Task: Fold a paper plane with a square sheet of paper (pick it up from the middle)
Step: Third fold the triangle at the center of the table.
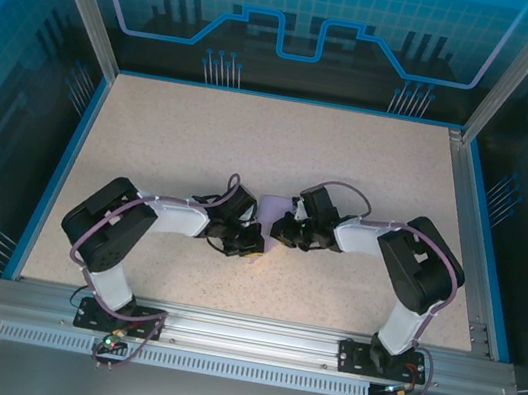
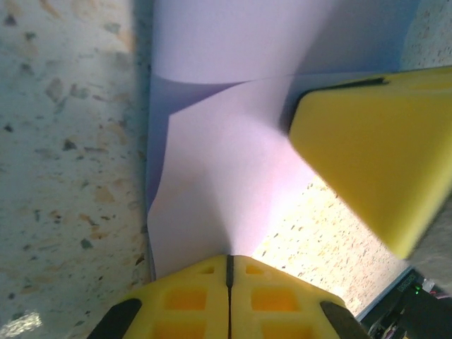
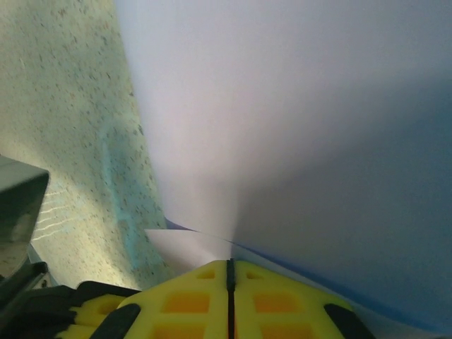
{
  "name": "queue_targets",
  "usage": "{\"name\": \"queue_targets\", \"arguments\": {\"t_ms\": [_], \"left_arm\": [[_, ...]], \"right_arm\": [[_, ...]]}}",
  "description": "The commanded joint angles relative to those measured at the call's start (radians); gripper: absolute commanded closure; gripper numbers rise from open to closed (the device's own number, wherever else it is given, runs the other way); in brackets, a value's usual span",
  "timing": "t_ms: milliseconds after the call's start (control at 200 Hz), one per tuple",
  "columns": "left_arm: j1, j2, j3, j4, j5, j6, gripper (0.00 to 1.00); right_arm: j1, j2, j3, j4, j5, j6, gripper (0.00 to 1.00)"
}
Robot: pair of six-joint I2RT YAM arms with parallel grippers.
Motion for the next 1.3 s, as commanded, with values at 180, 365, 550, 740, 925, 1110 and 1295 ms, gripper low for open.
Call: {"name": "queue_targets", "arguments": {"t_ms": [180,365,550,740,925,1110,1295], "left_arm": [[-0.002,0.000,-0.056,-0.026,-0.054,0.042,0.92],[-0.001,-0.002,-0.041,-0.051,-0.064,0.055,0.93],[-0.001,0.001,-0.037,-0.057,-0.069,0.051,0.94],[-0.001,0.004,-0.042,-0.061,-0.077,0.049,0.94],[-0.001,0.014,-0.061,-0.063,-0.099,0.054,0.95],[-0.001,0.018,-0.074,-0.047,-0.094,0.051,0.96],[-0.002,0.019,-0.074,-0.047,-0.086,0.062,0.97]], "right_arm": [[-0.005,-0.128,-0.002,-0.067,0.033,-0.044,0.90],[0.018,-0.098,-0.042,0.012,0.012,-0.021,0.92],[0.022,-0.037,-0.068,0.076,-0.008,-0.007,0.92],[0.001,-0.004,-0.096,0.077,0.031,-0.022,0.93],[-0.079,0.012,-0.157,0.193,0.024,0.010,0.92],[-0.142,0.008,-0.169,0.208,0.043,-0.017,0.92],[-0.200,-0.023,-0.190,0.247,0.017,-0.039,0.91]]}}
